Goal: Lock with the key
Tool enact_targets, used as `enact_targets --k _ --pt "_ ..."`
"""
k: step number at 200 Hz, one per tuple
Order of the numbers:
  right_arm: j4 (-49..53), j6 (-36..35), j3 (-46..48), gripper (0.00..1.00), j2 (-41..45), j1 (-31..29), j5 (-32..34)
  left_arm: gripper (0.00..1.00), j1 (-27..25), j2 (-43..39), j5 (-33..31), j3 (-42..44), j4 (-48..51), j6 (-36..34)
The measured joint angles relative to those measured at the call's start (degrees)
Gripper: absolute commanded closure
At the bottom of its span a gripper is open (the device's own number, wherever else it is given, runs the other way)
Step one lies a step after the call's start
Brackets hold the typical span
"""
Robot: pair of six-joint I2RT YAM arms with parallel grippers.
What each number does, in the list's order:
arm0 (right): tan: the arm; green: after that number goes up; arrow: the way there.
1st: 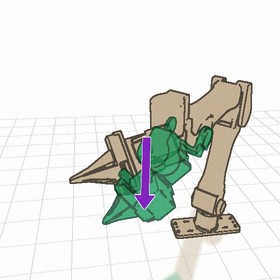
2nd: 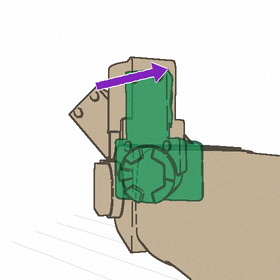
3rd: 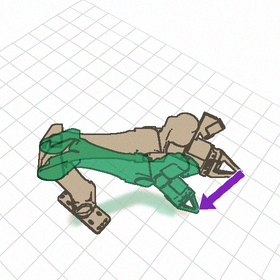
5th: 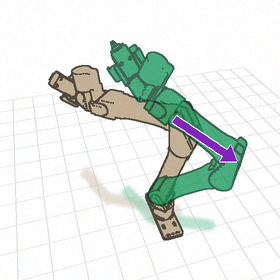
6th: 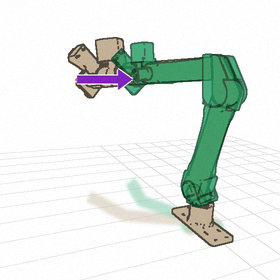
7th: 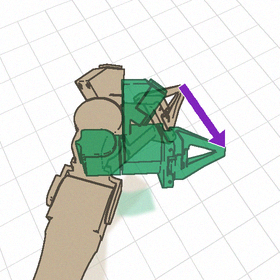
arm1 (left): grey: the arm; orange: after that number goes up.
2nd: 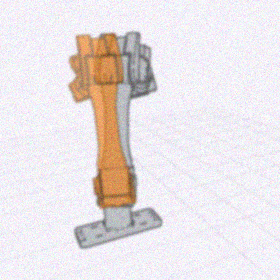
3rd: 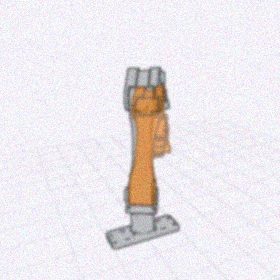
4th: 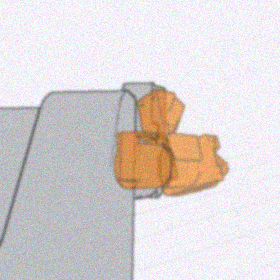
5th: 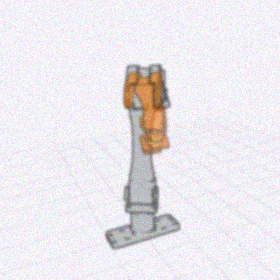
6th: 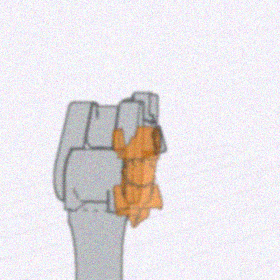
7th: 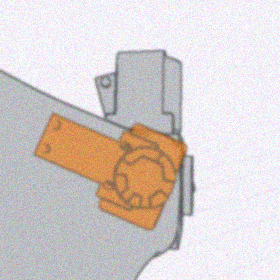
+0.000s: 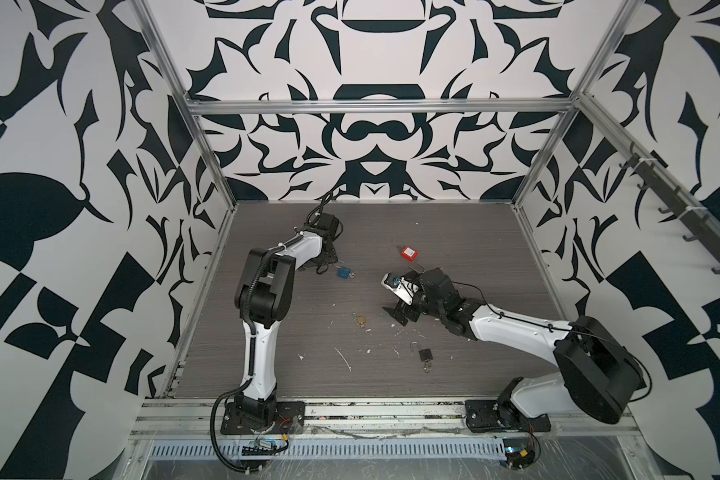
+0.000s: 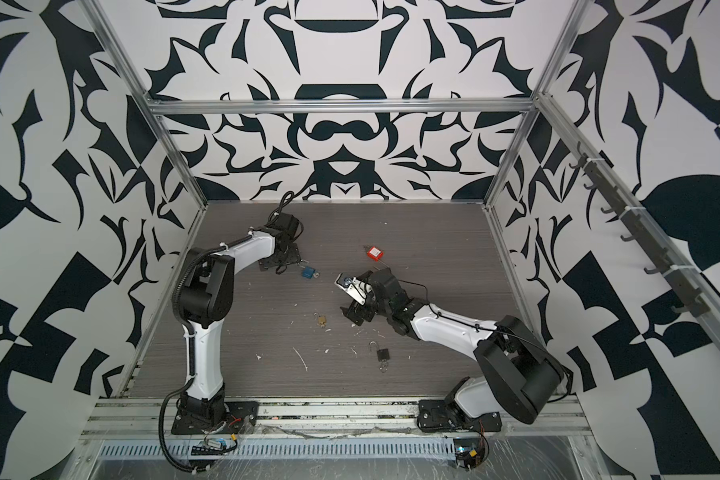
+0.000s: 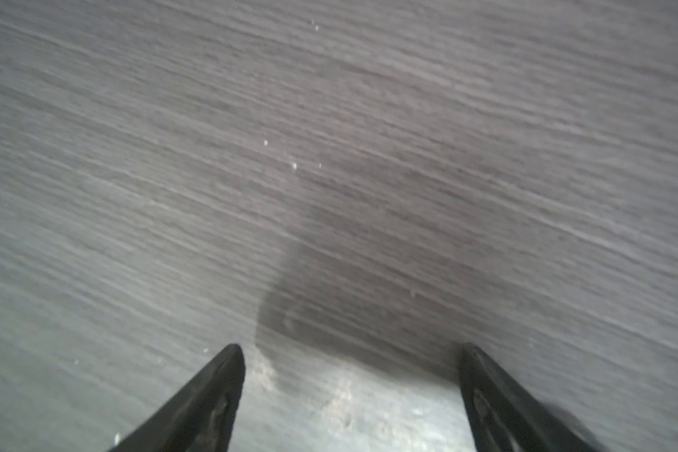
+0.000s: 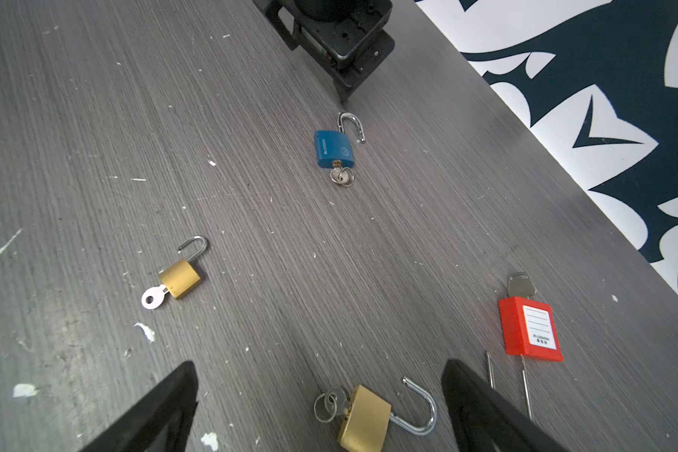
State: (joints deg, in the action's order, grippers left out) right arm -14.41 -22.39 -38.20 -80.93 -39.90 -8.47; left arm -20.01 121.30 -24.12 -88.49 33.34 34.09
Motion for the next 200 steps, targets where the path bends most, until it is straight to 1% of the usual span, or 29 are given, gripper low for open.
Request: enact_targets --k 21,41,60,86,109,142,167,200 --pt "-0.9 0.2 0.2 0.00 0.0 0.0 -0.1 0.07 -0.2 -2.9 1.7 0.0 2.5 2.5" --pt "-3.2 0.6 0.9 0.00 0.0 -0.1 -0.6 0.00 -0.6 -7.5 4.9 0.0 5.2 6.9" --pt "-5.6 1.3 1.9 0.00 0.0 -0.5 -1.2 0.01 -1.4 -10.9 6.8 0.0 7.3 11.7" --pt "-8.2 1.9 3.0 0.01 -0.2 -1.0 -1.8 0.00 -5.0 -12.2 8.8 -0.2 10.6 19.0" --pt "-10.6 2.6 4.3 0.00 -0.2 -1.3 -2.1 0.02 -7.2 -12.0 12.3 -0.3 13.0 25.8" --pt "-14.3 3.2 7.3 0.00 -0.1 -1.9 -2.2 0.03 -7.4 -9.4 16.2 -2.8 15.3 32.9" --pt "-15.8 3.7 7.9 0.01 -0.1 -2.8 -2.2 0.03 -7.4 -5.2 17.7 -6.4 16.8 36.3" --pt "-18.4 4.3 8.2 0.01 -0.1 -3.8 -2.2 0.05 -7.5 0.9 19.0 -12.1 19.4 39.0"
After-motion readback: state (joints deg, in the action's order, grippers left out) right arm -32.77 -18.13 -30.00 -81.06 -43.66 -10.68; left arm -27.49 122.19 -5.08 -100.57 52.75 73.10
